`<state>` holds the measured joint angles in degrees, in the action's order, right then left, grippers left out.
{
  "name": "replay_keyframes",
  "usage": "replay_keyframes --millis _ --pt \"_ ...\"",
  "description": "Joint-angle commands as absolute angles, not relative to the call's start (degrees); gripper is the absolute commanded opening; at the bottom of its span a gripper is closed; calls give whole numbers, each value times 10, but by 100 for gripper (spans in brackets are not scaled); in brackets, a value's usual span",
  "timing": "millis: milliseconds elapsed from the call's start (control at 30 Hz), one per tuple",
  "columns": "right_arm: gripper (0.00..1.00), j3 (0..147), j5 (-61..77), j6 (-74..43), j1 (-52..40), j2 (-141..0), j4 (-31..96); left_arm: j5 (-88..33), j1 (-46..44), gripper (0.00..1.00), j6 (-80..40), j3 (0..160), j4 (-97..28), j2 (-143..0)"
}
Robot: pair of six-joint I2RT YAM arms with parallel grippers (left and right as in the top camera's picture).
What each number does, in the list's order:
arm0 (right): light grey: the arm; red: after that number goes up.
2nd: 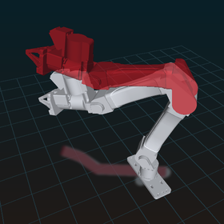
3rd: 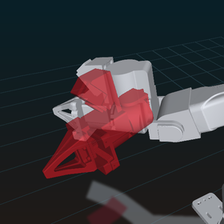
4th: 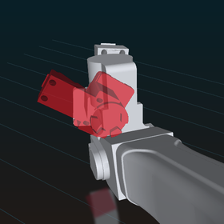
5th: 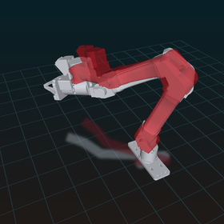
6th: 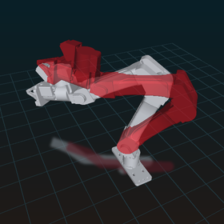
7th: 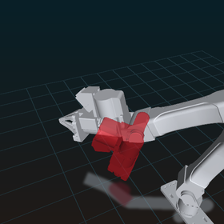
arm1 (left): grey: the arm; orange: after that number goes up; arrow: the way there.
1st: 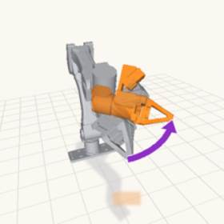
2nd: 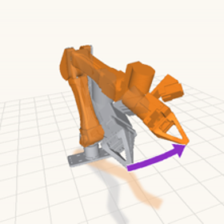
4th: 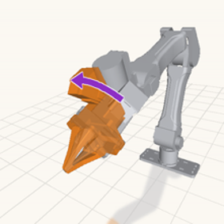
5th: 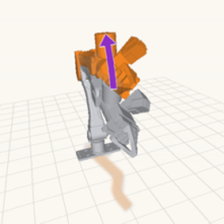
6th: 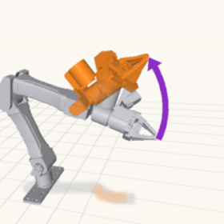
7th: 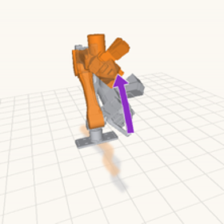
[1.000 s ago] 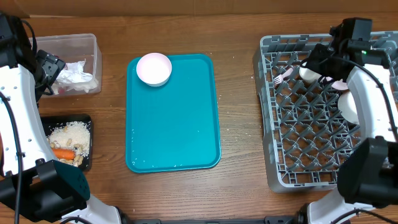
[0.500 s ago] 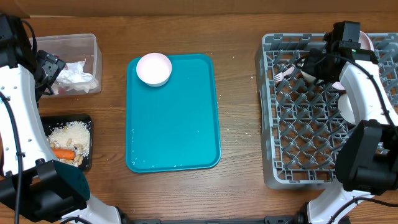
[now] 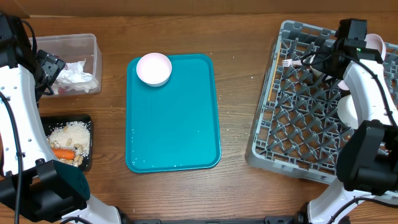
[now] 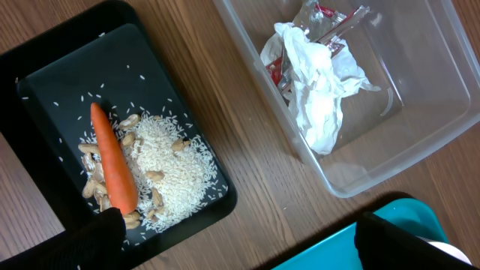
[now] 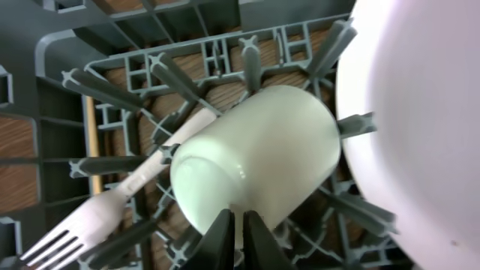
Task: Sort waste into correct bins and load items into the dishwasher rack
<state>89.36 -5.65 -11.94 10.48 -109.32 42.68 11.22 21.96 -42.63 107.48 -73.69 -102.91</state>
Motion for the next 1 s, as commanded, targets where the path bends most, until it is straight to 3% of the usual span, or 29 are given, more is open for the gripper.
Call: replay_keyframes --millis 0,167,367,400,467,500,533,633,800,967 --pt "9 912 -139 -123 110 -1093 432 120 217 100 -420 1078 -736 -1028" --pt "10 955 -189 -155 110 -1091 497 120 217 100 -420 1078 -736 -1028" --pt "17 1045 69 -112 94 -1085 575 120 217 100 -420 1078 -736 -1028" --pt "22 1051 123 -101 90 -1085 581 120 217 100 -420 1078 -736 -1028" --pt "66 1052 209 -84 76 -1085 587 120 217 100 -420 1078 -736 -1028" --pt "81 1049 223 -83 67 -1086 592 120 217 100 -420 1078 -736 -1028" --pt "84 1046 220 -83 56 -1087 598 120 217 100 -420 1078 -736 -1028" --pt "89 1024 185 -86 17 -1091 613 120 217 100 -420 1078 -736 -1028" --pt "86 990 164 -96 -57 -1116 618 120 217 100 -420 1078 -736 -1028" --pt "85 982 18 -194 -105 -1141 643 120 217 100 -420 1078 -736 -1028"
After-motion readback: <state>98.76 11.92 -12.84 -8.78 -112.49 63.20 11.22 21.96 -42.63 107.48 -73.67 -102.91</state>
